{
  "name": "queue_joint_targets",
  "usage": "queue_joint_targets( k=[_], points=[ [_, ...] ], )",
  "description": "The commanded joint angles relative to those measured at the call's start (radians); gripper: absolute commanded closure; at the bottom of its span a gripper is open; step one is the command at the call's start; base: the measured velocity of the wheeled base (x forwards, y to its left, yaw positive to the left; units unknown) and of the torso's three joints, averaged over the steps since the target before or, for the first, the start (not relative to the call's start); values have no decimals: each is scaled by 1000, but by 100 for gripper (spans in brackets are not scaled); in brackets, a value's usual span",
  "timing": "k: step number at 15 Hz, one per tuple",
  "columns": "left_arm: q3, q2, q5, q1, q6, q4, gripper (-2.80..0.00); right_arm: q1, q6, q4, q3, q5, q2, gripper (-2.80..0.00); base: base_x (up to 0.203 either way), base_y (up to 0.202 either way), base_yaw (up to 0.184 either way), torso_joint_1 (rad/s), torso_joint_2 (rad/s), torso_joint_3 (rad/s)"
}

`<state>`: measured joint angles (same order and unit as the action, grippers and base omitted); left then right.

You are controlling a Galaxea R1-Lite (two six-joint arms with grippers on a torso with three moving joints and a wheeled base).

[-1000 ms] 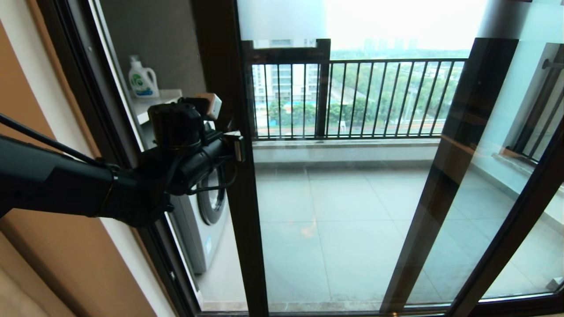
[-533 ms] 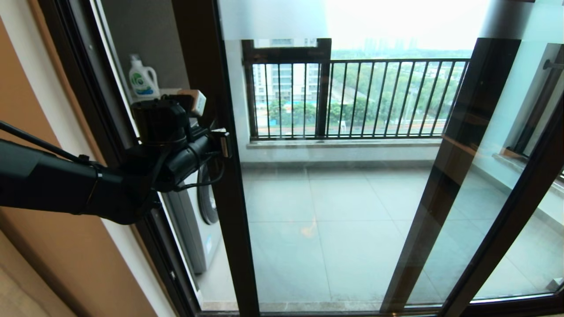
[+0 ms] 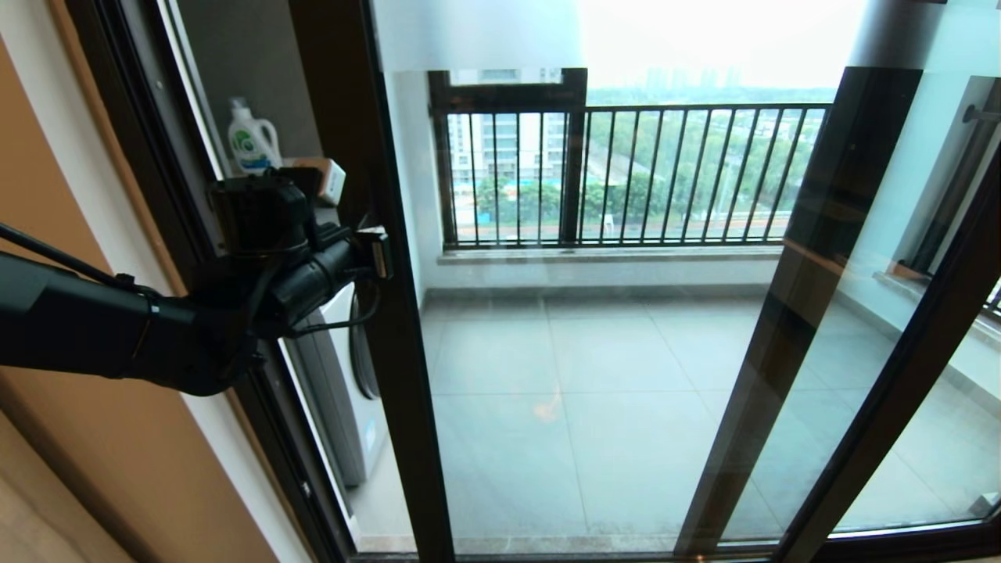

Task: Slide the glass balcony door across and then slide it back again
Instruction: Close the slid door

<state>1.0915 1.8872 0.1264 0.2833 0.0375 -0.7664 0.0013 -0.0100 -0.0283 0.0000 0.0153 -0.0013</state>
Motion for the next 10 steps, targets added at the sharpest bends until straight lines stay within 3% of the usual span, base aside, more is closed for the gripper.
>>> queue_joint_targets(
  k=[1,10],
  points=[
    [-5,0,7,-18,1,-2,0,0,-1,-1,9,0,1,0,0,0,0,0,0,0],
    [-21,-9,-22,-73,-1,-2,0,0,-1,-1,9,0,1,0,0,0,0,0,0,0]
  ],
)
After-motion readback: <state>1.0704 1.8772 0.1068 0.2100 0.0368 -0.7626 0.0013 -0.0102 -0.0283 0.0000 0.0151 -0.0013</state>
